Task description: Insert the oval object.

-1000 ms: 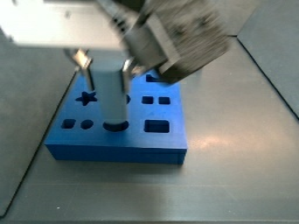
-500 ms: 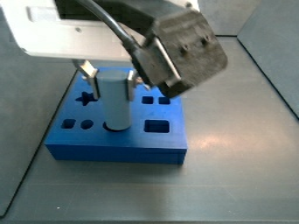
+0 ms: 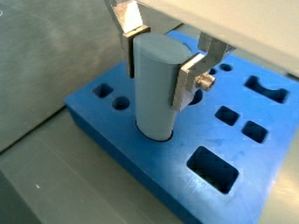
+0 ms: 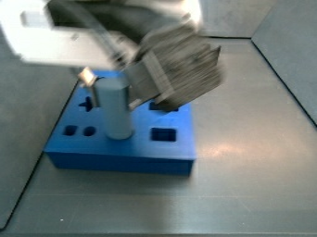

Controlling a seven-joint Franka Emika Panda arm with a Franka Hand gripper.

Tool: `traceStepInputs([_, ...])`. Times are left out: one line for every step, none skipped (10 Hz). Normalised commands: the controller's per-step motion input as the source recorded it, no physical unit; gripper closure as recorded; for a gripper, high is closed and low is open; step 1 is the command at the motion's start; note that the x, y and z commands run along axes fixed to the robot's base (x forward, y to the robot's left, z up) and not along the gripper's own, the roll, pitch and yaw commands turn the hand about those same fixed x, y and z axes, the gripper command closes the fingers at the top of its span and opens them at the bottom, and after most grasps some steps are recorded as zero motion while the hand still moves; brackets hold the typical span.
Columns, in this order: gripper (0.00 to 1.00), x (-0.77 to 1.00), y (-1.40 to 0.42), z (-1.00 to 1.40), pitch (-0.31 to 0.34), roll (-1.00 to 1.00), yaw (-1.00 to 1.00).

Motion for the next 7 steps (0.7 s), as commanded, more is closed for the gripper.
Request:
traceStepInputs([1.0,0.02,-0.01,-0.23,0.0,0.0,-0.05])
traceStepInputs([1.0,0.21,0.0,-0.3,0.0,0.0,-0.1])
traceStepInputs([1.0,0.17,0.0,-0.41,0.0,0.02,-0.11])
traceStepInputs([1.0,0.08,0.0,-0.45,-0.034,0.01,-0.09])
traceStepInputs([1.0,0.01,0.0,-0.38,-0.041,0.02,-0.05])
traceStepInputs([1.0,0.0,0.0,-0.31,-0.044,0.01,-0.03])
traceStepInputs([1.0,0.0,0.0,-0.23,-0.123,0.0,0.0])
